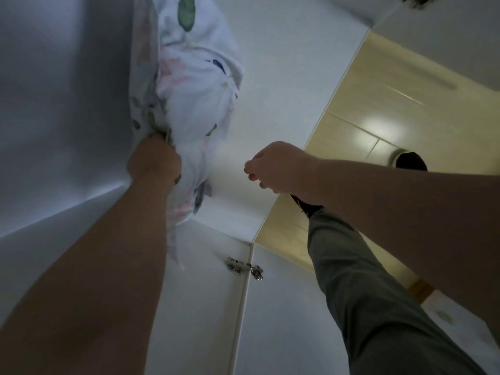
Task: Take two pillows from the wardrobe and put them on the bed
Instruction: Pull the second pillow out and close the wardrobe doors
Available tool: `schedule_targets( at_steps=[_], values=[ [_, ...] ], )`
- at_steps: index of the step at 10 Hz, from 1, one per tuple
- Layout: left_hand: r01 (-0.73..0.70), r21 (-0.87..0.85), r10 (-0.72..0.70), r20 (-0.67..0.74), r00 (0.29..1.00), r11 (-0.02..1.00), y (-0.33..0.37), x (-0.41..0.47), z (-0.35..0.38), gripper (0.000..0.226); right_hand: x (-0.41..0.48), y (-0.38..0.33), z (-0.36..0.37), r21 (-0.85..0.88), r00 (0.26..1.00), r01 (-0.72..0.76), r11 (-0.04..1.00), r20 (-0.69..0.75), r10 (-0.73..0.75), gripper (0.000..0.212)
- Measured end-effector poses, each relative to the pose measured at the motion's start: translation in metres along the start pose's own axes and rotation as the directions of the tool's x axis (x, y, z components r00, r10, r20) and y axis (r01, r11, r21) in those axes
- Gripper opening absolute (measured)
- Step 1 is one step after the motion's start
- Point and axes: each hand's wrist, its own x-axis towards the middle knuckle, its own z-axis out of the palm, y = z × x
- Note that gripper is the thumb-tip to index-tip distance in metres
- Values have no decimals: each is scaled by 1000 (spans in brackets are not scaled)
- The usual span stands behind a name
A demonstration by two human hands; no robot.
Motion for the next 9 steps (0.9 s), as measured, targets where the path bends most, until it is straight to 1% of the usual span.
schedule_targets(
  at_steps=[1, 2, 3, 4, 5, 6, 7, 8, 9],
  values=[
    [-65, -14, 64, -84, 994, 998, 23, -39, -33, 46, -29, 10, -11, -34, 1000, 8, 999, 5, -8, 32],
    [-68, -110, 48, -174, 984, 992, 43, -67, -76, 52, -71, 30, -23, -94, 996, 88, 992, 16, -87, 42],
    [-96, -235, 55, -178, 982, 967, 58, -86, -106, 44, -101, 59, -37, -28, 985, 167, 986, 57, -165, 77],
    [-428, -267, 359, -270, 893, 864, 75, -126, -121, 25, -114, 105, -50, -26, 927, 347, 938, 161, -338, 95],
    [-162, -601, 197, -8, 980, 782, 106, -185, -141, 31, -150, 169, -93, -273, 856, 505, 819, 38, -516, 113],
    [295, -937, -13, 298, 955, 186, 126, -239, -144, 40, -234, 147, -119, -476, 801, 494, 728, -77, -594, 131],
    [394, -912, 43, 392, 919, -114, 143, -313, -153, 31, -290, 171, -153, -569, 720, 499, 654, -148, -678, 122],
    [453, -844, 143, 430, 891, -288, 157, -387, -168, 24, -330, 188, -177, -656, 603, 510, 556, -188, -775, 101],
    [461, -828, 183, 424, 887, -318, 169, -458, -191, 18, -380, 198, -203, -773, 393, 513, 372, -174, -903, 67]
  ],
)
